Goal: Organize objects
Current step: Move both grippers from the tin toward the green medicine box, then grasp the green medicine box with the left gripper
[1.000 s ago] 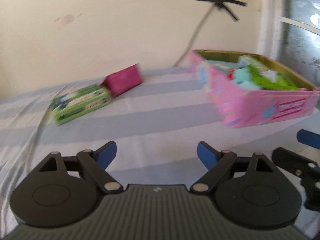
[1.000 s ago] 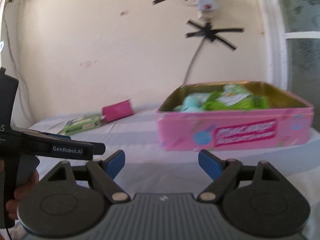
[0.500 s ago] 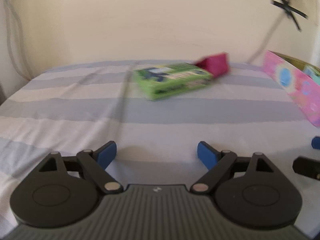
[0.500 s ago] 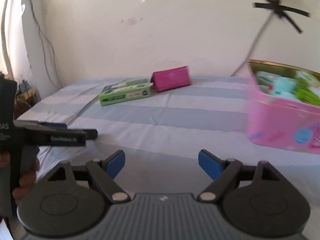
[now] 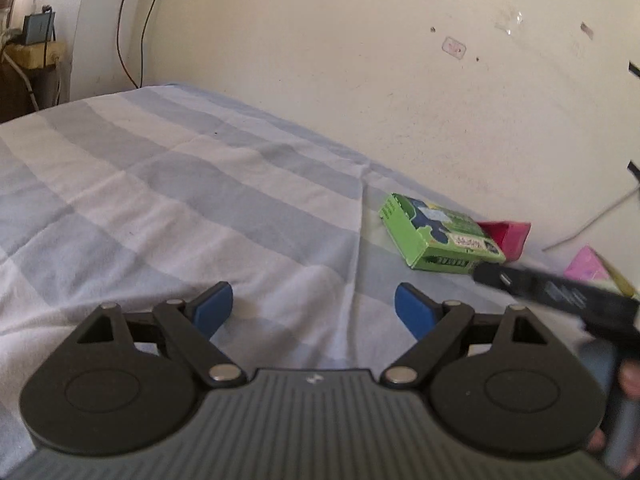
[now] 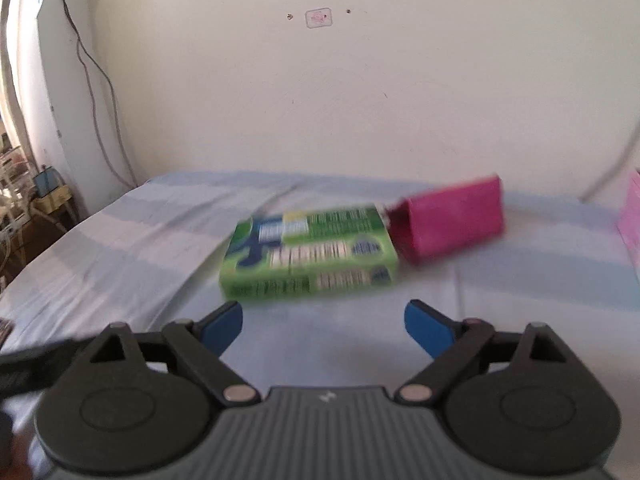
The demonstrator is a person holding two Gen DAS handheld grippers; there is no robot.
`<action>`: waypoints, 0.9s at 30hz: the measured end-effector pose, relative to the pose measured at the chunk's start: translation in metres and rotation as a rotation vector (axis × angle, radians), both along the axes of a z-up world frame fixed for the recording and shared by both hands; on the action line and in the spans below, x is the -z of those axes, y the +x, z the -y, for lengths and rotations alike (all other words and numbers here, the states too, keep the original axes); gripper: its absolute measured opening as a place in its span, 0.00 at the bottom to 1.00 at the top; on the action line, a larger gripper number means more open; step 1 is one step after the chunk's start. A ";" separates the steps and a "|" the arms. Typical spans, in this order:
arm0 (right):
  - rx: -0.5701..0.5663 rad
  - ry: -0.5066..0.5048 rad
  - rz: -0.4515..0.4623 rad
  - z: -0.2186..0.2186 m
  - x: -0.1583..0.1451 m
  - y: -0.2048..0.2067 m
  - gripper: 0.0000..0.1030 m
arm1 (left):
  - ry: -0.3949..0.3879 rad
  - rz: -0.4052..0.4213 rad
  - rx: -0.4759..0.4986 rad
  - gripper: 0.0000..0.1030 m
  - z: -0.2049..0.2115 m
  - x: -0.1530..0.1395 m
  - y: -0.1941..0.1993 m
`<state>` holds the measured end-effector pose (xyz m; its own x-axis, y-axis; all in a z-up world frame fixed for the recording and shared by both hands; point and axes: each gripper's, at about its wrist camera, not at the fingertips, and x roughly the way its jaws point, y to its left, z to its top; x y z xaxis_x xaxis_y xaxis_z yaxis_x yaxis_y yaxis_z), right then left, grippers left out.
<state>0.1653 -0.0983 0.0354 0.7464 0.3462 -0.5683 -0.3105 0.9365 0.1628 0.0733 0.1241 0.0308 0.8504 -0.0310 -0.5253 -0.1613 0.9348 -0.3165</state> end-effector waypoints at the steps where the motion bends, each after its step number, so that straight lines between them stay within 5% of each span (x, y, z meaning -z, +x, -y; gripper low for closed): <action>1: -0.006 0.012 -0.007 -0.004 0.000 0.008 0.95 | 0.003 0.000 0.001 0.87 0.001 0.000 0.000; 18: -0.052 -0.122 -0.073 -0.052 0.015 0.055 0.99 | 0.005 -0.003 0.031 0.91 0.003 0.001 -0.004; 21: -0.062 -0.158 -0.058 -0.058 0.015 0.053 0.83 | 0.003 -0.002 0.031 0.91 0.003 0.001 -0.004; 23: -0.087 -0.153 -0.046 -0.061 0.013 0.051 0.62 | 0.006 -0.003 0.032 0.91 0.003 0.001 -0.004; 25: -0.115 -0.149 -0.044 -0.060 0.010 0.046 0.26 | 0.007 -0.003 0.032 0.91 0.003 0.001 -0.005; 27: -0.138 -0.171 -0.033 -0.060 0.008 0.040 0.16 | 0.006 -0.002 0.031 0.91 0.003 0.001 -0.005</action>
<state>0.2056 -0.0382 0.0276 0.6785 0.3398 -0.6512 -0.4345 0.9005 0.0171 0.0678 0.1211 0.0298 0.8478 -0.0547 -0.5275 -0.1327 0.9411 -0.3109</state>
